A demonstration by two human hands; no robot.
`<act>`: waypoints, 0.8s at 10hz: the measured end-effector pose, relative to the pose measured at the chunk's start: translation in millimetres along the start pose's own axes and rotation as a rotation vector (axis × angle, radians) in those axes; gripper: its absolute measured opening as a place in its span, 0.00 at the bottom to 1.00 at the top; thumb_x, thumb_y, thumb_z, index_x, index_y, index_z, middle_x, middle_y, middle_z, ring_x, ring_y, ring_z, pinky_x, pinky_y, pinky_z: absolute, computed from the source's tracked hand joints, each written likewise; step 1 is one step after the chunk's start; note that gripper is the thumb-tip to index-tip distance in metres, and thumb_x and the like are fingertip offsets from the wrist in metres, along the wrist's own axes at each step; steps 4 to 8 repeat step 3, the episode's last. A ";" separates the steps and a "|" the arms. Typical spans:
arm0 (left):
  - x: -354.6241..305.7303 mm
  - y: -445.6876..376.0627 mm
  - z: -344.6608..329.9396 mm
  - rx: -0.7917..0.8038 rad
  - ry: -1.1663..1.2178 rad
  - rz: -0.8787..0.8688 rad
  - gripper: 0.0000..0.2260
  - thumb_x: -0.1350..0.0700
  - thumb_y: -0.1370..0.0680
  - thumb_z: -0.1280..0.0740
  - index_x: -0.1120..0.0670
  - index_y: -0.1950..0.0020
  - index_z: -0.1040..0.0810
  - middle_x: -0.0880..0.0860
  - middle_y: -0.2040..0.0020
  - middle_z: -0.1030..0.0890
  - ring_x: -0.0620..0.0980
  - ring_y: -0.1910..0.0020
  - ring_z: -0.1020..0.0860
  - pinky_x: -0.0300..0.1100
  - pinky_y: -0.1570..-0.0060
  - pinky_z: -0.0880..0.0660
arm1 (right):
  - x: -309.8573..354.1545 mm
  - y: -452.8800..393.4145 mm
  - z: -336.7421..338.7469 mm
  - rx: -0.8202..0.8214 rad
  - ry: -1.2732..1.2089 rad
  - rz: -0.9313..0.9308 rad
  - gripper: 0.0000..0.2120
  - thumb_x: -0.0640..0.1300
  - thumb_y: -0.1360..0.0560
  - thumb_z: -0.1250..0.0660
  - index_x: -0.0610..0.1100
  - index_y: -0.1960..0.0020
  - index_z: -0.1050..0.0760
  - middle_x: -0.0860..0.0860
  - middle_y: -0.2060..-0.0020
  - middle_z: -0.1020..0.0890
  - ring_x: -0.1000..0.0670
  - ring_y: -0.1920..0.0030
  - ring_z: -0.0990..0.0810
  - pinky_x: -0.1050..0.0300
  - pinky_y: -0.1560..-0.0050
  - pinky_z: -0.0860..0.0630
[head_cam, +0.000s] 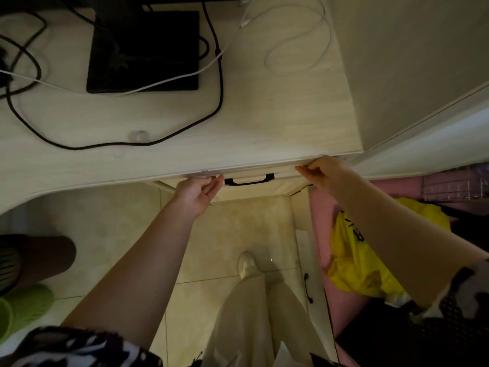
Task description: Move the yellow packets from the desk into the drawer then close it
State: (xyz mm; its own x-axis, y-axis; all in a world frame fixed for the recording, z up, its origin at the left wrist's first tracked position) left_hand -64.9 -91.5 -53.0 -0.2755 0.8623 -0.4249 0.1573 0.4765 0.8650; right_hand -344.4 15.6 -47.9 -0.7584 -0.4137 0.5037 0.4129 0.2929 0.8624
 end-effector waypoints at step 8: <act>12.8 22.7 13.9 0.002 -0.196 -0.052 0.31 0.70 0.21 0.42 0.51 0.22 0.47 0.59 0.32 0.27 0.57 0.49 0.19 0.47 0.48 0.22 | -17.8 23.0 17.1 0.018 0.130 0.034 0.04 0.29 0.26 0.35 0.35 0.57 0.29 0.42 0.59 0.24 0.46 0.59 0.20 0.54 0.54 0.19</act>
Point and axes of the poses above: each hand's wrist, its own y-axis away from the middle knuckle, its own z-axis out of the back of the hand, x = y × z, the point moved 7 cm from there along -y, towards the middle knuckle
